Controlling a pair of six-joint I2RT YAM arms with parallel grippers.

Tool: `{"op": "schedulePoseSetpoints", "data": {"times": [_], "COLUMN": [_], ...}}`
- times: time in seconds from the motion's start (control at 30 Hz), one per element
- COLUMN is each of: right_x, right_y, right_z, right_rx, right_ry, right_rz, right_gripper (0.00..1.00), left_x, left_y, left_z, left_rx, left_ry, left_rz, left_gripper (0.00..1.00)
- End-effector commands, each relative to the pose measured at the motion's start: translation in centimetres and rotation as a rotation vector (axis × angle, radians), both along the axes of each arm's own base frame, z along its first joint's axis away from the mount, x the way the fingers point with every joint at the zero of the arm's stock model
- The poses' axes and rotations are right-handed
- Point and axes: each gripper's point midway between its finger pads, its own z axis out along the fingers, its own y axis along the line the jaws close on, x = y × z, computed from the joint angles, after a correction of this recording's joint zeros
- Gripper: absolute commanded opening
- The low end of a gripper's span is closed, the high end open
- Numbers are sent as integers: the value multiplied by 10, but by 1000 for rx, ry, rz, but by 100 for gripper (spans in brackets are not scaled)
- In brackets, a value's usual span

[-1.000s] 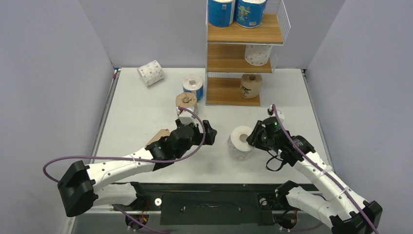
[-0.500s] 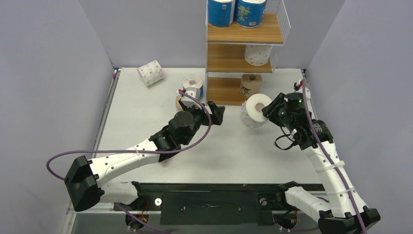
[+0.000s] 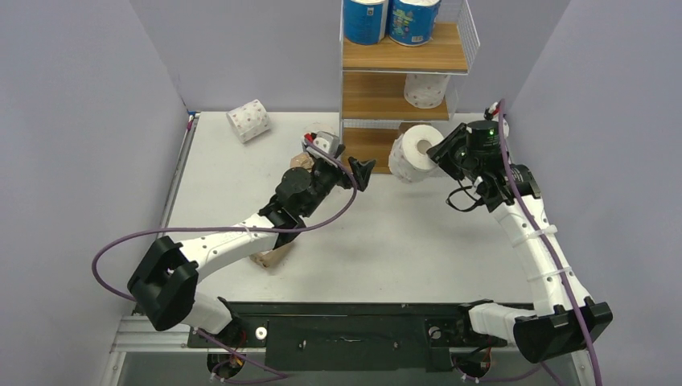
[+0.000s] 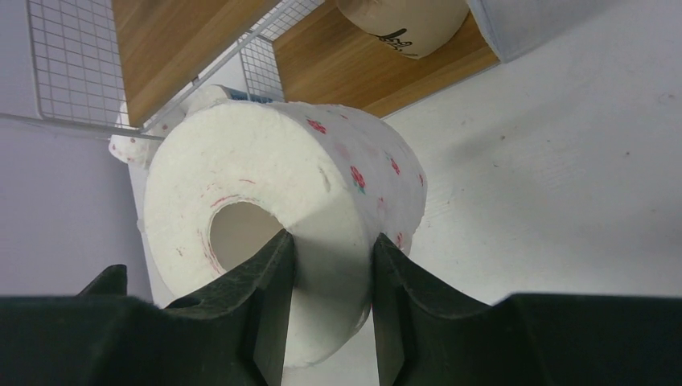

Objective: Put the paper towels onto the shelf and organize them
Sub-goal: Pick up the paper towel from the center of the board, then place the paper towel on the shelf.

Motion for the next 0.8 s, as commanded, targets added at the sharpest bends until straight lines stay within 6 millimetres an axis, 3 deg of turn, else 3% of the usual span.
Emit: {"op": "schedulePoseSetpoints", "data": {"times": [0.0,0.2,0.33,0.5,0.77], "right_x": [29,44,53,64,80], "right_y": [13,19,23,30,38], "right_z": [63,89,95,103,111], "right_rx": [113,146,162,188,198], "right_ry": [-179,-222,-231,-246,-262], "right_rz": [-4,-3,-5,5,7], "right_gripper": [27,27,27,27,27], "left_x": [-12,-16,-13,0,27], "left_y": [-18,-39,-49,-59,-68], "left_z": [39,38,36,27,31], "left_rx": [19,126,152,176,134], "left_ry": [-251,-395,-431,-464,-462], "left_rz": [-128,-221,-245,-222,-145], "left_gripper": [96,96,96,96,96]}}
